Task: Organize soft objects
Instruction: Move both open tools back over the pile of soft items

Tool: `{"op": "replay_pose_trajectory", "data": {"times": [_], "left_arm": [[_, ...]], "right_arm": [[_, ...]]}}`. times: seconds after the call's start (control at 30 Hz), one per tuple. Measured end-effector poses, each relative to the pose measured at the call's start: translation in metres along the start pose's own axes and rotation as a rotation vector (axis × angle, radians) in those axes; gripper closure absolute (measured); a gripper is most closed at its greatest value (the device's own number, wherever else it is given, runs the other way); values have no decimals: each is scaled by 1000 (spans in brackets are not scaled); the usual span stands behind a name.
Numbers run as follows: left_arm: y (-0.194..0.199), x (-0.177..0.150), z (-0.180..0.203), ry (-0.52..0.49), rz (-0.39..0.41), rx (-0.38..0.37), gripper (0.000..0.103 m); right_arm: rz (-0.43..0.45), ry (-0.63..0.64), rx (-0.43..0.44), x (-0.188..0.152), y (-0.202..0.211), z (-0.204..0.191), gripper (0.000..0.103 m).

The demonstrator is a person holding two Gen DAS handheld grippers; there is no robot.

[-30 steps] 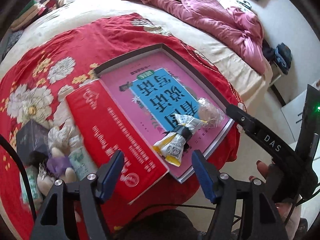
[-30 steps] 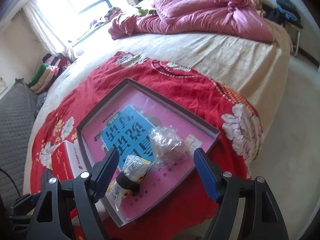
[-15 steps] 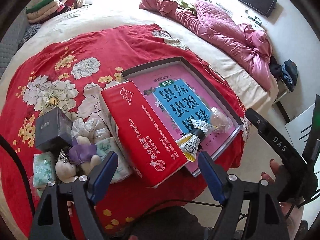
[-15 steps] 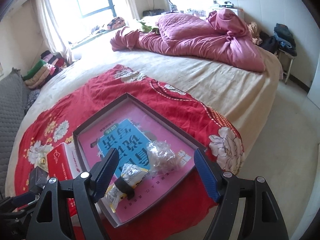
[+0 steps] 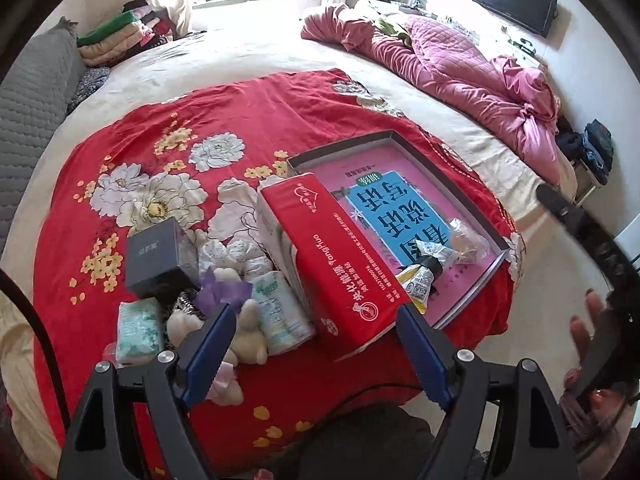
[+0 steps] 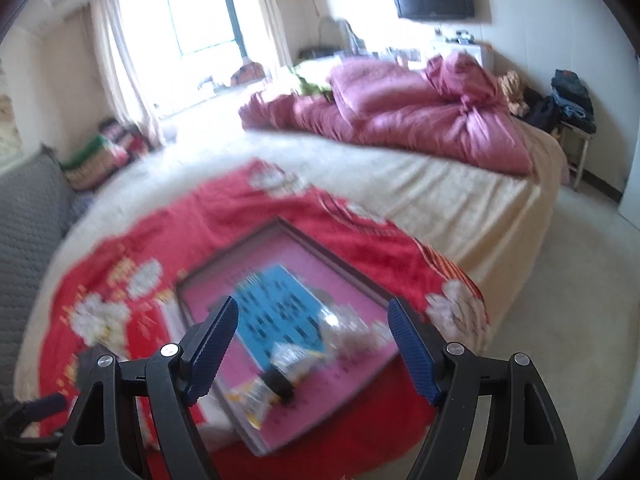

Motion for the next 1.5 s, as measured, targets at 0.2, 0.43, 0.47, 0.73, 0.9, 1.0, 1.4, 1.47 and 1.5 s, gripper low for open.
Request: {"op": "replay_pose_trajectory", "data": {"times": [0.2, 0.43, 0.47, 0.73, 0.9, 1.0, 1.4, 1.47, 1.5], "left_arm": [[11, -4, -16, 25, 17, 9, 21], [25, -14, -45, 79, 30, 32, 21], [27, -16, -51, 88, 31, 38, 21], [43, -37, -102, 156, 28, 113, 21], [54, -53, -132, 206, 33, 146, 21], [56, -60, -147, 228, 29, 162, 21], [54, -93, -196, 323, -1, 210, 21], [53, -98, -205, 347, -5, 223, 21], [52, -100, -208, 354, -8, 225, 21]], "right_arm": [[192, -12, 126, 23, 44, -22, 25], [327, -51, 264, 41, 94, -49, 25], [310, -56, 302, 41, 95, -55, 25], [88, 59, 465, 10, 89, -134, 24], [30, 109, 524, -10, 88, -163, 24], [-13, 138, 542, -23, 91, -177, 24], [-191, 248, 577, -74, 75, -214, 24], [-236, 316, 580, -87, 65, -230, 24], [-258, 343, 583, -93, 60, -238, 24]]}}
Point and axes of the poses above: each gripper's, at about its wrist camera, not at the fingertips, and y roughly against the way its jaws point, z to its right, x to its top, the point moved 1 cm from there along -y, roughly the way its jaws point, and after that the axes turned 15 degrees about z, right-handed, at the moved point
